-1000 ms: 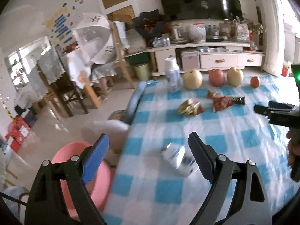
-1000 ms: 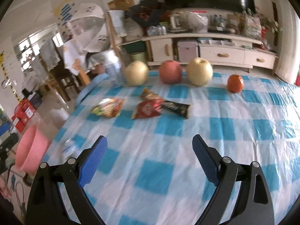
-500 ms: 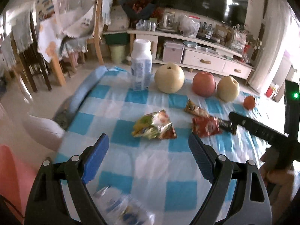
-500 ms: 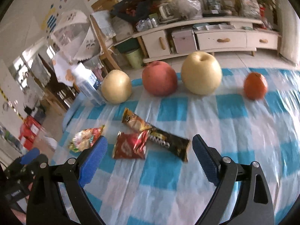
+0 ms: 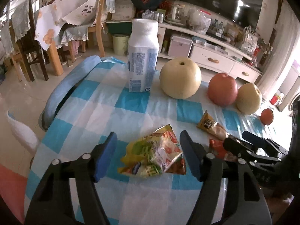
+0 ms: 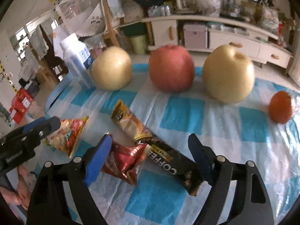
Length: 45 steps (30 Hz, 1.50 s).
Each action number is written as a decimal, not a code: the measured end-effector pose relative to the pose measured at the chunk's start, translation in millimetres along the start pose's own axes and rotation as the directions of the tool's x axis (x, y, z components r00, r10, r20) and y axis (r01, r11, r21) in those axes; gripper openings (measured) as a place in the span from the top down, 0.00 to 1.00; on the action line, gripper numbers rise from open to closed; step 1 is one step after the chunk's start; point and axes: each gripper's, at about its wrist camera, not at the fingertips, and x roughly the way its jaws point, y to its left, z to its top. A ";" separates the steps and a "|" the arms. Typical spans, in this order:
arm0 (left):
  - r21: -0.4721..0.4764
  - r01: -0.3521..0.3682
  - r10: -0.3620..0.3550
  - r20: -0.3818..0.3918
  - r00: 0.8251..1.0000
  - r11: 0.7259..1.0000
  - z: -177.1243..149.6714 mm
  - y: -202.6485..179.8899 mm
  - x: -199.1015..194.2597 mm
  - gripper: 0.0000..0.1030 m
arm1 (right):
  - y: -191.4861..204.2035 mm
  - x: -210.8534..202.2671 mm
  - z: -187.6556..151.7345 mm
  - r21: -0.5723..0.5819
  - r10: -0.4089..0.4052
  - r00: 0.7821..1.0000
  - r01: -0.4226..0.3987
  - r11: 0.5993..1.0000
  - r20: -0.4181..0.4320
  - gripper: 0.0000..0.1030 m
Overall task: Collect trash
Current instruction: 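Move both tools back toward the snack bag and coffee bar on the table, then grasp the yellow-green snack bag with the left tool while the right tool grasps the red wrapper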
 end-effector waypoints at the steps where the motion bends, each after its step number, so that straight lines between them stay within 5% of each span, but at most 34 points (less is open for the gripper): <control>1: 0.001 -0.003 0.003 -0.013 1.000 1.000 0.1 0.4 5.1 0.39 | -0.4 1.1 -0.4 0.000 0.021 1.000 -0.021 1.000 -0.003 0.26; 3: 0.008 0.006 -0.006 -0.038 0.999 1.000 -2.0 0.0 11.8 0.49 | -0.2 1.9 -1.3 0.006 0.072 0.997 -0.072 0.997 -0.018 0.35; 7: 0.012 0.025 -0.024 -0.037 0.999 1.000 -7.7 0.5 10.0 0.53 | 8.7 0.5 -4.3 -0.025 0.126 0.991 -0.128 0.991 -0.046 0.52; 12: 0.014 0.060 -0.059 -0.058 0.997 0.998 -18.9 3.0 1.7 0.56 | 24.0 -2.7 -10.3 -0.062 0.165 0.983 -0.170 0.983 -0.080 0.56; 20: 0.038 0.126 -0.122 -0.085 0.989 0.991 -52.1 -1.9 -22.5 0.56 | 48.5 -17.7 -31.7 -0.123 0.178 0.975 -0.195 0.973 -0.135 0.58; 39: 0.157 0.246 -0.226 -0.136 0.965 0.956 -154.1 -13.2 -108.7 0.54 | 52.5 -91.5 -118.2 -0.064 0.173 0.965 -0.188 0.980 -0.195 0.56; 45: 0.295 0.285 -0.255 -0.139 0.957 0.912 -173.4 -14.8 -133.6 0.28 | 43.3 -119.0 -143.1 -0.021 0.133 0.976 -0.139 0.990 -0.175 0.39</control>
